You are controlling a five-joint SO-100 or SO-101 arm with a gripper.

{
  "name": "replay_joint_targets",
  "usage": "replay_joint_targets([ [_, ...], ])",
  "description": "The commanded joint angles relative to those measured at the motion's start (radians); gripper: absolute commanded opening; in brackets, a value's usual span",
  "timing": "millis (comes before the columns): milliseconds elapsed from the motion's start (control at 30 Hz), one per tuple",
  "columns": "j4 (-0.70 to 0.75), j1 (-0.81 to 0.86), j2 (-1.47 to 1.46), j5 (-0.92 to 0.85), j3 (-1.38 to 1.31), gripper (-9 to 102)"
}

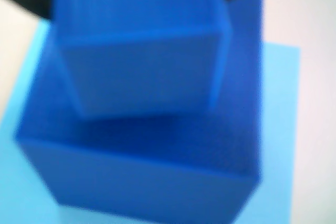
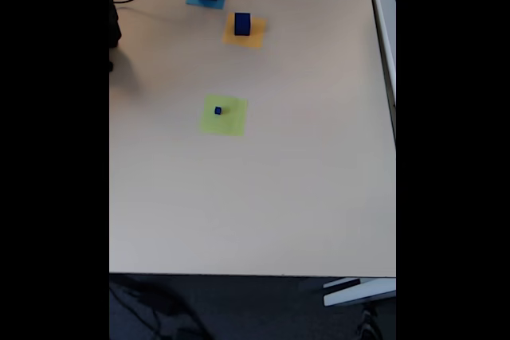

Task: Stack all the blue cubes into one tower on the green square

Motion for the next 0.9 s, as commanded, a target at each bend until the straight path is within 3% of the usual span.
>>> replay_joint_targets([
  [0,0.026,0.023,0.054,-0.021,-0.069,6],
  [500,0.074,0.219,0.172,-0.184,-0.075,7],
  [867,-0.005,0.348,0.192,-0.342,-0.043,7],
])
